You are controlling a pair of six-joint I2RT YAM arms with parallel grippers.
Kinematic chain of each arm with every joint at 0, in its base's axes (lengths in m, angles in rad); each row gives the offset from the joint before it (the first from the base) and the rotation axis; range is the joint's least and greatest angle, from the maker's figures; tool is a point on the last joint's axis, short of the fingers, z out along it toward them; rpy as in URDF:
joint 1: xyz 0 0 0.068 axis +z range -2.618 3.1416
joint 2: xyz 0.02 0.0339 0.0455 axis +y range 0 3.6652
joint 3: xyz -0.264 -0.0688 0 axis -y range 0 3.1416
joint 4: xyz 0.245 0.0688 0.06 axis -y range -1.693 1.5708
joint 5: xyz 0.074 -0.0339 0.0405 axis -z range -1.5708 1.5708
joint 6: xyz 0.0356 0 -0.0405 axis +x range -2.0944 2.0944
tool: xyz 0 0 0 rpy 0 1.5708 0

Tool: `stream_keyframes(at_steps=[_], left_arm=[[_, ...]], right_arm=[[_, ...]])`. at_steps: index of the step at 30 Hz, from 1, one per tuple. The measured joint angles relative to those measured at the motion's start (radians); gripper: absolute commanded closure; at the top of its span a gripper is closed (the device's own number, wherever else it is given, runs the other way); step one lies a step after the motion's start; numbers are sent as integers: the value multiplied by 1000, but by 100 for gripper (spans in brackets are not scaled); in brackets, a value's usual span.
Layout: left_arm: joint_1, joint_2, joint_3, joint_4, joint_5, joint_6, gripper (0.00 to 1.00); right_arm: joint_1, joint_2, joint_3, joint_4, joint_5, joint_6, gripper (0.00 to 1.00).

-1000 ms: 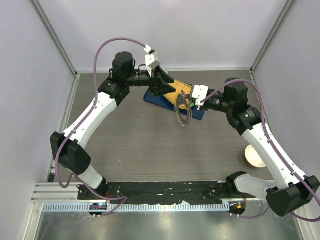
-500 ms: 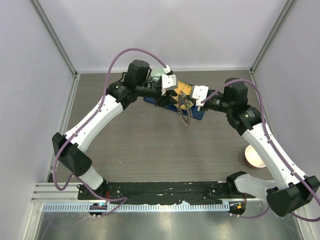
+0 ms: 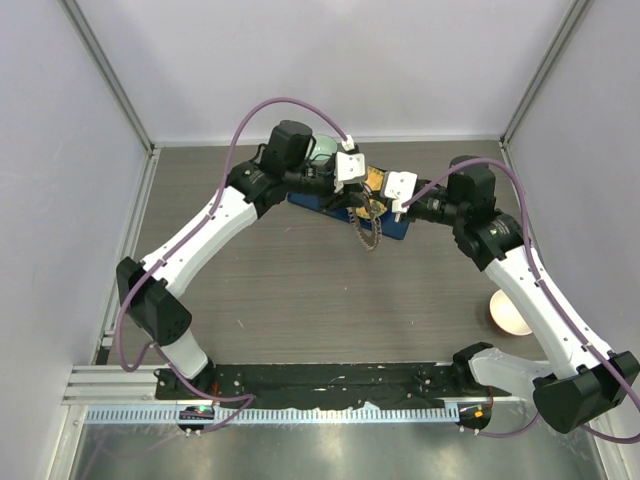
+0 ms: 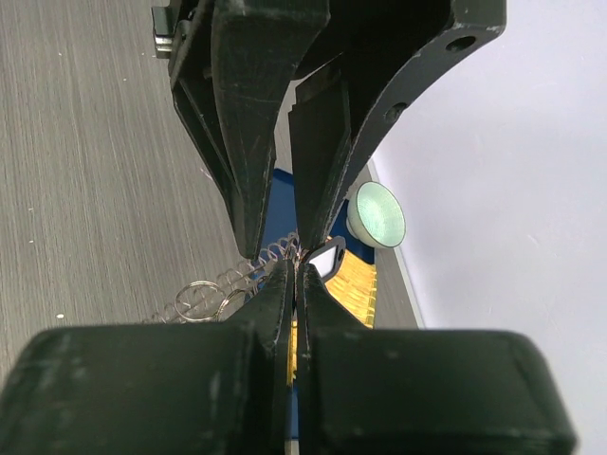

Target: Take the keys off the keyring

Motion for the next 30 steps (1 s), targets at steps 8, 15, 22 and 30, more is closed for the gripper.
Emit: stream_keyframes(at_steps=[8,15,22,30], left_arm=[[-5,5,0,16,2,-2,70],[-6,5,4,18,14,-2,75],[-13,7,36,6,23,7,92],[-16,22,63,-55,27,54,83]], right_arm=[[0,0,0,0,0,0,99],[0,0,0,0,0,0,99],[0,0,0,0,-2,1,99],[0,0,0,-8,-1,3,99]])
